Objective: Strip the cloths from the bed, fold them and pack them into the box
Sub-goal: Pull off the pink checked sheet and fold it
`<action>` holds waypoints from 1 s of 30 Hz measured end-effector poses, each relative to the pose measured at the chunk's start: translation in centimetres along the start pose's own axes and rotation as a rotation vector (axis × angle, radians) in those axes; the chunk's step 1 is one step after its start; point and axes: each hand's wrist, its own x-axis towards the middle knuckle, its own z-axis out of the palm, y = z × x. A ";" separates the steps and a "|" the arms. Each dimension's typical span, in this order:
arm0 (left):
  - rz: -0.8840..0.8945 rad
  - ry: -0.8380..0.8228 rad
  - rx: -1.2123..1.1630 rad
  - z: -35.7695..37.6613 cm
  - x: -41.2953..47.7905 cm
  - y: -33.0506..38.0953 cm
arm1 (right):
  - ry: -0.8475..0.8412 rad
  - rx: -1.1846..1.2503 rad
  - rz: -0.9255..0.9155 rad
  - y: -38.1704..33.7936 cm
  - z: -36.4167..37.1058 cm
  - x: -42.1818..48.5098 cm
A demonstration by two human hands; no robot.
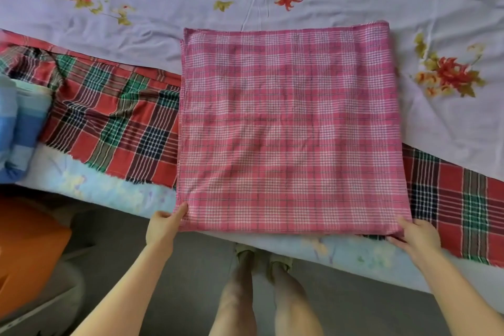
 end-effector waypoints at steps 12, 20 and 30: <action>-0.143 -0.171 -0.222 -2.4 -4.5 -2.1 | 0.092 -0.125 0.080 0.8 -4.4 -2.5; -0.082 -0.247 -0.455 -6.1 -3.6 8.1 | 0.019 0.095 -0.003 -12.3 -5.1 -3.0; -0.101 -0.464 -0.977 -4.5 2.2 26.8 | -0.188 0.428 -0.100 -31.5 3.2 1.5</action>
